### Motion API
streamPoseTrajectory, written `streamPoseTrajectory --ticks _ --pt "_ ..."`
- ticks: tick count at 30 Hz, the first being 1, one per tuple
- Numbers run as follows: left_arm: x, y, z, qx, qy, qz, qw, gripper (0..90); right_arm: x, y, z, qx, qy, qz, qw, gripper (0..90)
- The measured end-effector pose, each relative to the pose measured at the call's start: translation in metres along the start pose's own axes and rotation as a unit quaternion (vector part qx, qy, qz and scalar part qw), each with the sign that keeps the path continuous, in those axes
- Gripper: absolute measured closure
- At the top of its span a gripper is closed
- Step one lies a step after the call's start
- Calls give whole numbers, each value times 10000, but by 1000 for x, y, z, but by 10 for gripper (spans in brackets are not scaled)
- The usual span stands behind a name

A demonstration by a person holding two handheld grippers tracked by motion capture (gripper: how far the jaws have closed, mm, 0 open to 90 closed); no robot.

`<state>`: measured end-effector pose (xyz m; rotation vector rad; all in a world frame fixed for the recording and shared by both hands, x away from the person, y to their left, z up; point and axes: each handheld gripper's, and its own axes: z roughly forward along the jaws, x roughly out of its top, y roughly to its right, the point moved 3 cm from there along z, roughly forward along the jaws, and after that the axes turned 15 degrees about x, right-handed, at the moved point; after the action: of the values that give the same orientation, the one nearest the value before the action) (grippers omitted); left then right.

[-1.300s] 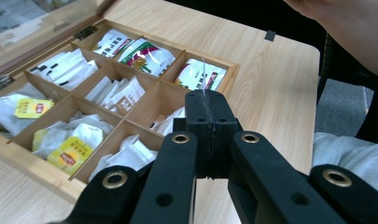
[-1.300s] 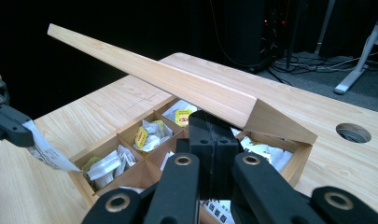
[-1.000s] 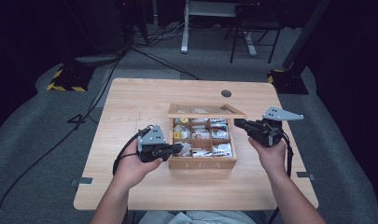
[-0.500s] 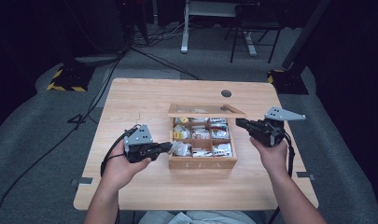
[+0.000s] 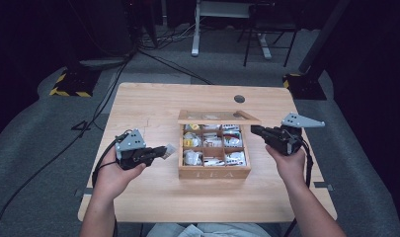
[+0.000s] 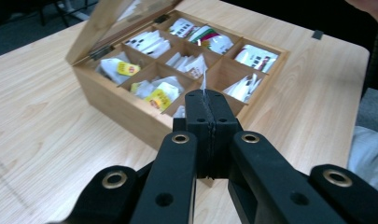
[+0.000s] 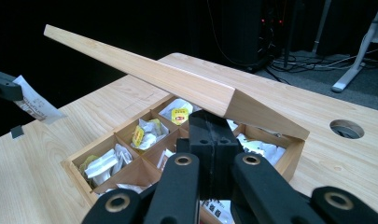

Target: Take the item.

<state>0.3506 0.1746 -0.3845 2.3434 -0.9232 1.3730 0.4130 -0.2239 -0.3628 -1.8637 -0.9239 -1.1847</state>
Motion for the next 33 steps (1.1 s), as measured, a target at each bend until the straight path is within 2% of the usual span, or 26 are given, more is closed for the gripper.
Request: streamPoseTrajectory --ticks 4,9,11,19,24,28,33 --pt "-2 -7 -2 155 27 -41 9999 898 0 1 -1 -11 5 13 10000 899" --pt "-9 -17 -3 397 -76 -76 9992 898 0 1 -1 -8 1 17 10000 900" --pt "-12 -22 -2 461 -98 -153 9988 898 0 1 -1 -12 0 18 10000 899" --pt "-24 -37 3 676 -265 -283 9970 898 -1 2 -2 -13 7 40 10000 899" --pt "-33 -48 8 842 -281 -364 9954 896 -1 2 -2 -11 6 46 10000 899" --pt "-40 -54 12 866 -352 -481 9945 897 -1 2 -2 -12 5 51 10000 899" --pt "-47 -61 16 991 -447 -472 9930 897 -1 2 -2 -15 -6 51 10000 899"
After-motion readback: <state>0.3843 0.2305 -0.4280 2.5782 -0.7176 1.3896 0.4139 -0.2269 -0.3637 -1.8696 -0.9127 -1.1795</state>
